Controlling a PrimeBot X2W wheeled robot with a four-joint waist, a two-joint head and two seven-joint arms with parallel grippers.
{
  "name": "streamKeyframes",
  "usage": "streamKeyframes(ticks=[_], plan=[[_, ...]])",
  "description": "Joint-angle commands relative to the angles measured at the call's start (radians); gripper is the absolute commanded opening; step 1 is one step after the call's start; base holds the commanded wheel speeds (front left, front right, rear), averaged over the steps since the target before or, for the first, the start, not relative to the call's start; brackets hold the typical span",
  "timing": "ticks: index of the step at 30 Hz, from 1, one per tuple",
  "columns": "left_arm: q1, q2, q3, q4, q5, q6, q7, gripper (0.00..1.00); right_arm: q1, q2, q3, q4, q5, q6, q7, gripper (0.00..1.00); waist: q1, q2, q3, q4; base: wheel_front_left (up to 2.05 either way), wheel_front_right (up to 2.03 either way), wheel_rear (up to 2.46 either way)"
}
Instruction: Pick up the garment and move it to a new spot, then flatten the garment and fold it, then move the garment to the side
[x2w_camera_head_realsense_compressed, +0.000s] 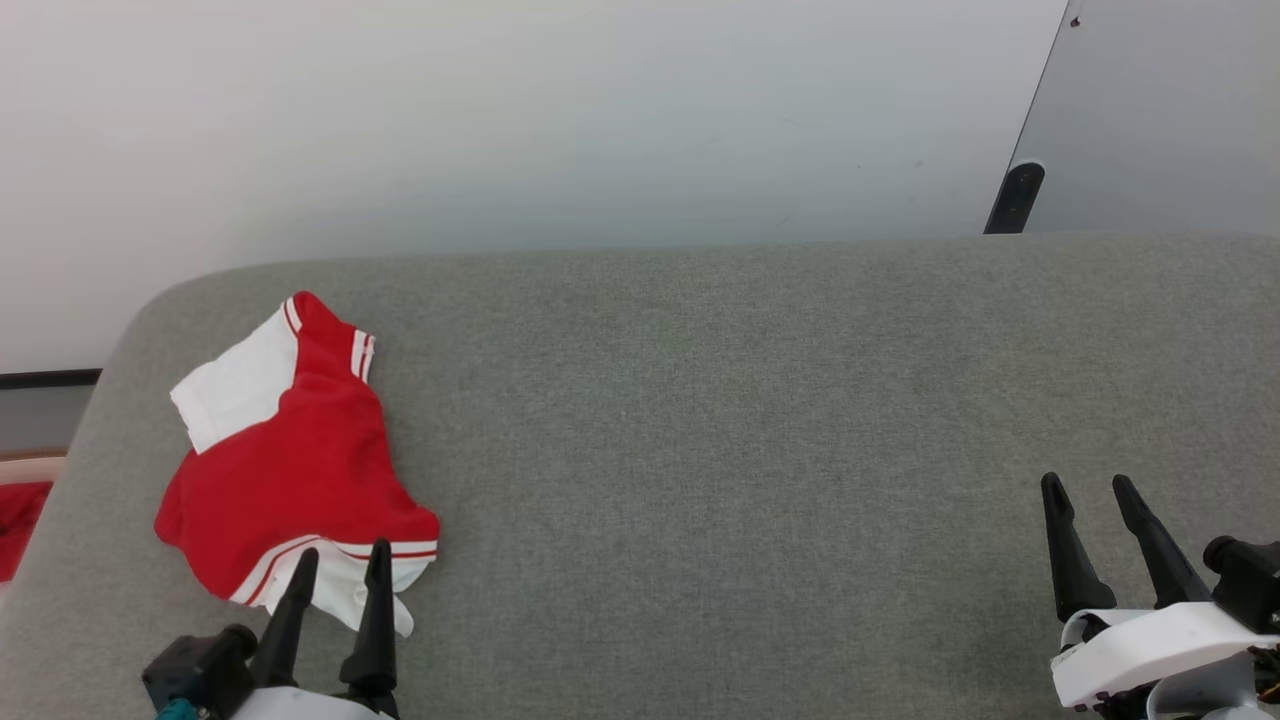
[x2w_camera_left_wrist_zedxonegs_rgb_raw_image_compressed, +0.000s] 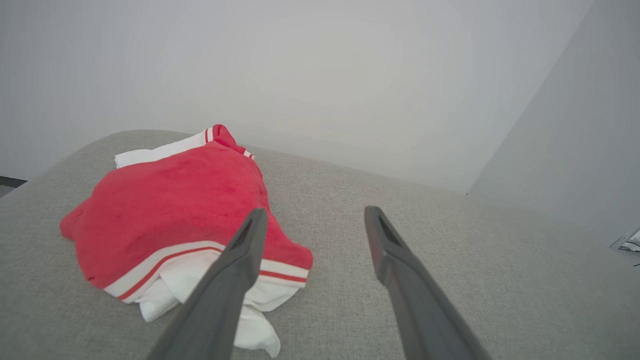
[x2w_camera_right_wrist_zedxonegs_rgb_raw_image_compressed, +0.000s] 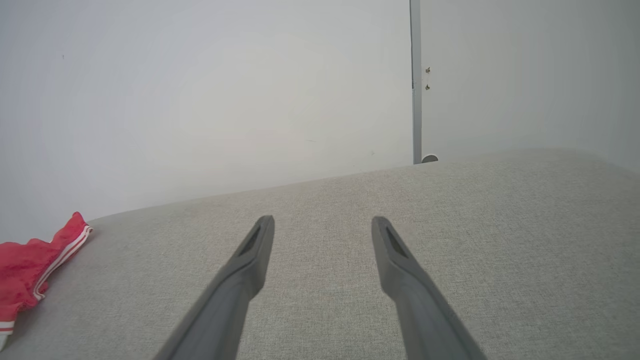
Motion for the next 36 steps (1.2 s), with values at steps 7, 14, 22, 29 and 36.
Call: streamKeyframes(ticks=[7, 14, 22, 29, 36], plan=[[0.009, 0.001, 0.003, -0.014, 0.062, 0.0, -0.019, 1.0, 0.013, 0.005, -0.014, -0.009, -0.069, 0.001, -0.026, 1.0, 0.0, -0.0001, 0.001, -0.004, 0.0, 0.0, 0.0], [0.018, 0.001, 0.008, -0.019, 0.102, 0.0, -0.034, 1.0, 0.021, 0.02, -0.019, -0.006, -0.091, 0.001, -0.048, 1.0, 0.0, -0.0001, 0.003, -0.008, 0.0, 0.0, 0.0], [0.021, 0.0, 0.011, -0.009, 0.128, 0.0, -0.049, 1.0, 0.021, 0.021, -0.013, 0.002, -0.123, 0.001, -0.069, 1.0, 0.0, -0.0001, 0.005, -0.008, 0.0, 0.0, 0.0], [0.029, 0.009, 0.004, -0.004, 0.161, 0.0, -0.06, 1.0, 0.017, 0.015, -0.008, 0.015, -0.153, 0.001, -0.086, 1.0, 0.0, -0.0001, 0.002, -0.008, 0.0, 0.0, 0.0], [0.023, 0.011, -0.008, 0.008, 0.168, 0.0, -0.066, 1.0, 0.012, 0.016, 0.015, 0.02, -0.154, 0.001, -0.098, 1.0, 0.0, -0.0001, -0.008, 0.061, 0.0, 0.0, 0.0]])
